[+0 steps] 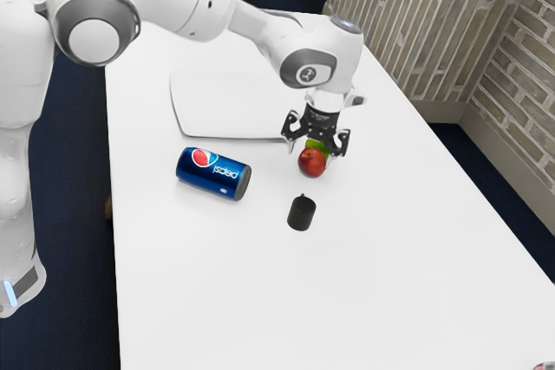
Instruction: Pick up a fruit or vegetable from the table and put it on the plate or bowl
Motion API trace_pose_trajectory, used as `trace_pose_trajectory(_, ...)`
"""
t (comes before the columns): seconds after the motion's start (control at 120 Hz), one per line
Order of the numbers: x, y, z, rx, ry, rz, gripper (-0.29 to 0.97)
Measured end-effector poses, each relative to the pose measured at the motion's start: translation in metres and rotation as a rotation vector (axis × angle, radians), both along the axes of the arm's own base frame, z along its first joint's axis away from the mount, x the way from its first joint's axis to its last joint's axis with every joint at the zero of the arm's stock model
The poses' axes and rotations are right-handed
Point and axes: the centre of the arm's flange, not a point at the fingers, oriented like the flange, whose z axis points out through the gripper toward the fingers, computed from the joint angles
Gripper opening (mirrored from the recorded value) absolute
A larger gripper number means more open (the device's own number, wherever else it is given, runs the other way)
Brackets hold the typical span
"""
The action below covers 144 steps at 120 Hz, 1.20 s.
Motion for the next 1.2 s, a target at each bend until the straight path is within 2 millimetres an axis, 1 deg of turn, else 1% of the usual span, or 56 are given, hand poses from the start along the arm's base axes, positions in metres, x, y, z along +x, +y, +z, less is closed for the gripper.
trace_pose_trajectory(0.325,0.005,0.001,-0.021,-0.016,0.016,-0.008,0.68)
trace_pose_trajectory(0.417,0.006,0.002,-0.024,-0.018,0.015,-0.009,0.68)
trace_pose_trajectory(0.517,0.006,0.004,-0.022,-0.016,0.01,-0.006,0.48)
trace_pose_trajectory(0.55,0.007,0.004,-0.022,-0.015,0.009,-0.004,0.43)
trace_pose_trajectory(0.725,0.007,0.002,-0.024,-0.034,0.007,0.023,0.36)
trace_pose_trajectory(0.792,0.008,-0.004,-0.021,-0.037,0.001,0.027,0.34)
trace_pose_trajectory(0.833,0.007,-0.013,-0.011,-0.037,-0.015,0.021,0.33)
trace_pose_trajectory(0.858,0.006,-0.02,-0.001,-0.036,-0.031,0.015,0.33)
trace_pose_trajectory(0.933,-0.006,-0.035,0.05,-0.034,-0.108,0.009,0.34)
trace_pose_trajectory(0.975,-0.019,-0.038,0.083,-0.033,-0.156,0.013,0.34)
trace_pose_trajectory(1.017,-0.033,-0.037,0.107,-0.034,-0.191,0.023,0.33)
trace_pose_trajectory(1.042,-0.043,-0.036,0.117,-0.035,-0.204,0.031,0.33)
trace_pose_trajectory(1.075,-0.059,-0.034,0.123,-0.041,-0.206,0.043,0.33)
trace_pose_trajectory(1.1,-0.071,-0.029,0.124,-0.045,-0.203,0.06,0.33)
trace_pose_trajectory(1.117,-0.078,-0.021,0.124,-0.047,-0.201,0.079,0.33)
trace_pose_trajectory(1.175,-0.096,0.026,0.124,-0.047,-0.196,0.18,0.33)
trace_pose_trajectory(1.2,-0.103,0.042,0.125,-0.048,-0.195,0.215,0.33)
